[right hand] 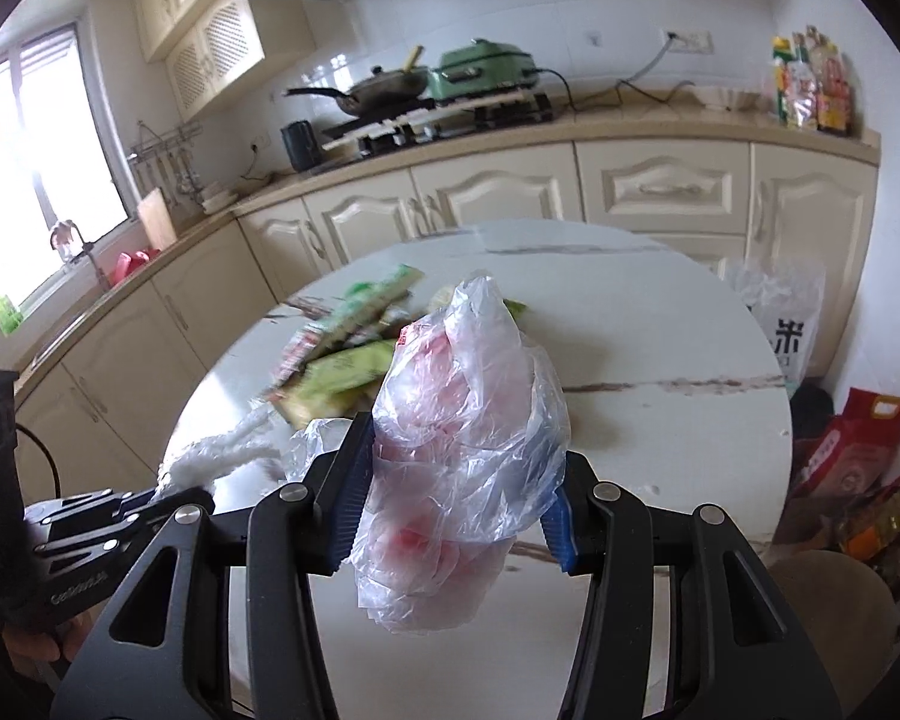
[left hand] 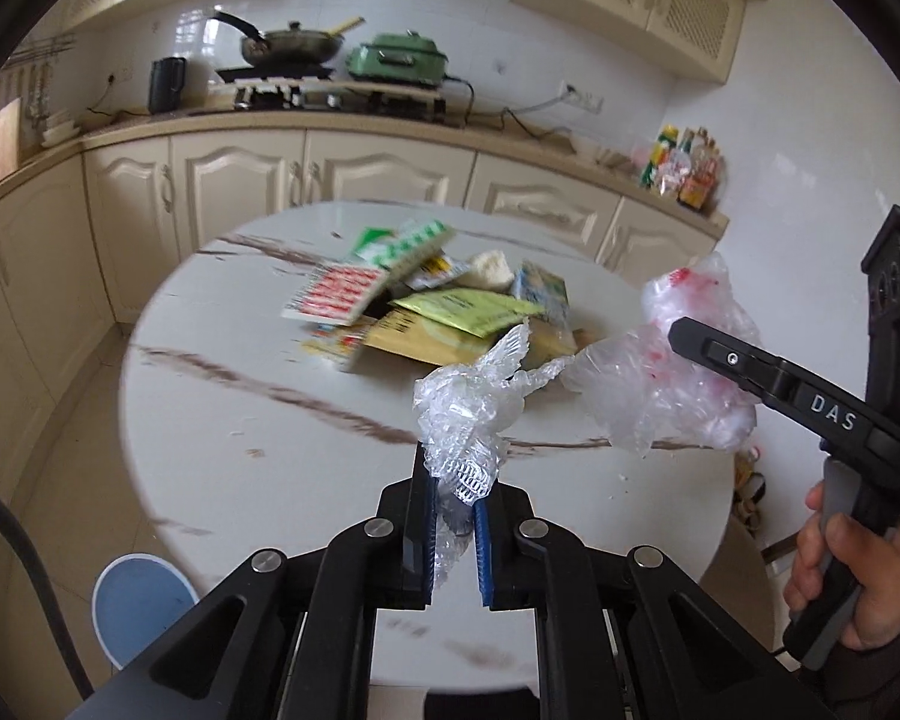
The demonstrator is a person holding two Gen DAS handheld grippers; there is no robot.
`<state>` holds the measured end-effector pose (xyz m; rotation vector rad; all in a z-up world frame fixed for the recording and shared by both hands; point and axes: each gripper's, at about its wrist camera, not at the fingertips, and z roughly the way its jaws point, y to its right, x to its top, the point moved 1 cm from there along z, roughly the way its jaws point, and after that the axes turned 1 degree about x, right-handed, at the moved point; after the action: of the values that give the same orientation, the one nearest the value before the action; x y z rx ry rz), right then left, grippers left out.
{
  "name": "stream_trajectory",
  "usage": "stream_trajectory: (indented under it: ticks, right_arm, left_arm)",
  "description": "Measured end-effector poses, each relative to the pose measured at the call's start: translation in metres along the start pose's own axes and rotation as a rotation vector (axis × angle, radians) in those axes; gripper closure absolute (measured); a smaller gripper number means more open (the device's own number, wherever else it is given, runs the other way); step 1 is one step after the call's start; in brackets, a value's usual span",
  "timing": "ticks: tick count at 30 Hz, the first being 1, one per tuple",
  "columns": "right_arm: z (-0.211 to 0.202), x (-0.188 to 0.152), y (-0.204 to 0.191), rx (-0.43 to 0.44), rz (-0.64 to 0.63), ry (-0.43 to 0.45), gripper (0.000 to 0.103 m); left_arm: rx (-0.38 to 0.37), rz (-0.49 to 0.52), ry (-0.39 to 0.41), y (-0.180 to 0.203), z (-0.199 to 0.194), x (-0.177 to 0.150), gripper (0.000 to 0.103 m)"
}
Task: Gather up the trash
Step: 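Carry both items over the blue bin and open both grippers to drop them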
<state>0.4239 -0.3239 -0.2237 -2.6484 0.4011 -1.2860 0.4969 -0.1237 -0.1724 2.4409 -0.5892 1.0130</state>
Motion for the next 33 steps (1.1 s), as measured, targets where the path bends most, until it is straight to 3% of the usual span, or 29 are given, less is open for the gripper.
stream_trajectory:
  ticks: [7,13,18,24,30,33]
  right_arm:
    - [-0.003,0.015,-0.087,0.115,-0.116,0.032,0.056]
    - [0.037,0.013,-0.208,0.284,-0.273,-0.010,0.056]
    - [0.102,-0.028,-0.311,0.409,-0.397,-0.109,0.056]
    - [0.212,-0.094,-0.392,0.432,-0.493,-0.274,0.055]
    - [0.305,-0.141,-0.417,0.451,-0.484,-0.437,0.051]
    - [0.331,-0.157,-0.417,0.457,-0.442,-0.486,0.049]
  left_arm:
    - [0.126,-0.081,0.115,-0.051,-0.082,-0.006,0.096]
    - [0.337,-0.207,0.160,-0.145,-0.142,-0.039,0.096]
    - [0.472,-0.333,0.098,-0.225,-0.161,-0.085,0.096]
    - [0.546,-0.456,-0.029,-0.299,-0.157,-0.139,0.096]
    - [0.502,-0.543,-0.121,-0.349,-0.137,-0.167,0.096]
    - [0.493,-0.561,-0.161,-0.366,-0.126,-0.181,0.096]
